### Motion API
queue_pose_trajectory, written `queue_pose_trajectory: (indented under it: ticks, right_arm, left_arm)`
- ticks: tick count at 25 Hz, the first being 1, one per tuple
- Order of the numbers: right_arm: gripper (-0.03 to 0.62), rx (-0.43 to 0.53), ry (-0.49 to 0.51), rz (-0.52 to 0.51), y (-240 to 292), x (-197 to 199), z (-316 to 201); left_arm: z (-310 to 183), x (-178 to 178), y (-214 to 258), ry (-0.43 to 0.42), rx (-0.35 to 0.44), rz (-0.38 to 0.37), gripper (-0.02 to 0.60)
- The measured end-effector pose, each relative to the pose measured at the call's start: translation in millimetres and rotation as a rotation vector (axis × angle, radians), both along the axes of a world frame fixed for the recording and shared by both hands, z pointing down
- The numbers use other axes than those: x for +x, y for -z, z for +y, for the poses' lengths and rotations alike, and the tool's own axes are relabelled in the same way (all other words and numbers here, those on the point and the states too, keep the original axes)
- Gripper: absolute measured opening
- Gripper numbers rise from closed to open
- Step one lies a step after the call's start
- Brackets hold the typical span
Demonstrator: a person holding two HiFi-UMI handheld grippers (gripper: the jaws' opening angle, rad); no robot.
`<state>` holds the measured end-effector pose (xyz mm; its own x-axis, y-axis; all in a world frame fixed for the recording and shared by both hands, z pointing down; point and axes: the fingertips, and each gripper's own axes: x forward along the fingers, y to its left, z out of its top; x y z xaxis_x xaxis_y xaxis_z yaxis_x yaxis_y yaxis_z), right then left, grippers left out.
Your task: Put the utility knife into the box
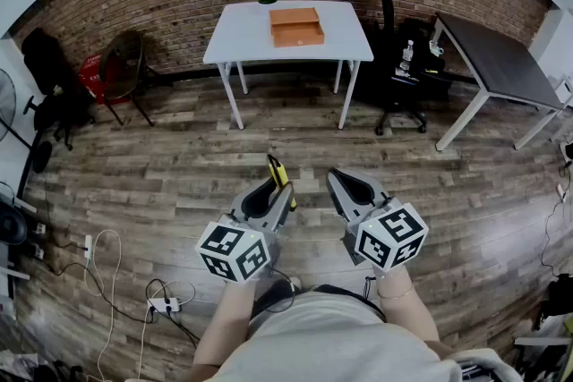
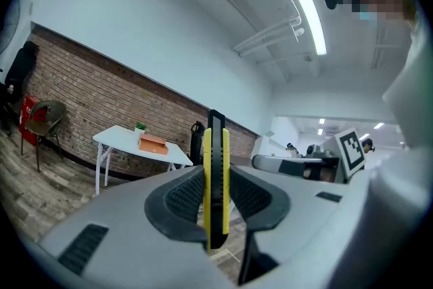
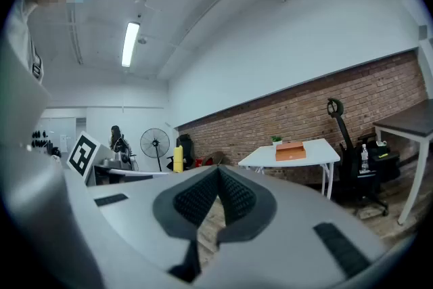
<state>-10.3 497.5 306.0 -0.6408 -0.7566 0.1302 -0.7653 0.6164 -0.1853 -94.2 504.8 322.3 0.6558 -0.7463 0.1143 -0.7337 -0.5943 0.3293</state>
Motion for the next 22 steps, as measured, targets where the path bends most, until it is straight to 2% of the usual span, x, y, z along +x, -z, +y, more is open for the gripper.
queue_pose_trajectory:
  ticks: [15,19,22]
  right_arm:
    - [-0.002,-0.016,-0.002,0.013,-7,-19,4]
    - [-0.002,-0.028,-0.031,-0.031,-7,-24,2]
    - [-0.002,-0.045,-0.012,-0.049,-12,-34,5]
  left_arm:
    - [-3,-12,-4,-0.027,-0.004,-0.009,0.112]
    - [-9,-21,2,-0.040,0.013,-0.013,0.112]
    - [-9,-26,2,-0.063,0.025,-0.011,0.112]
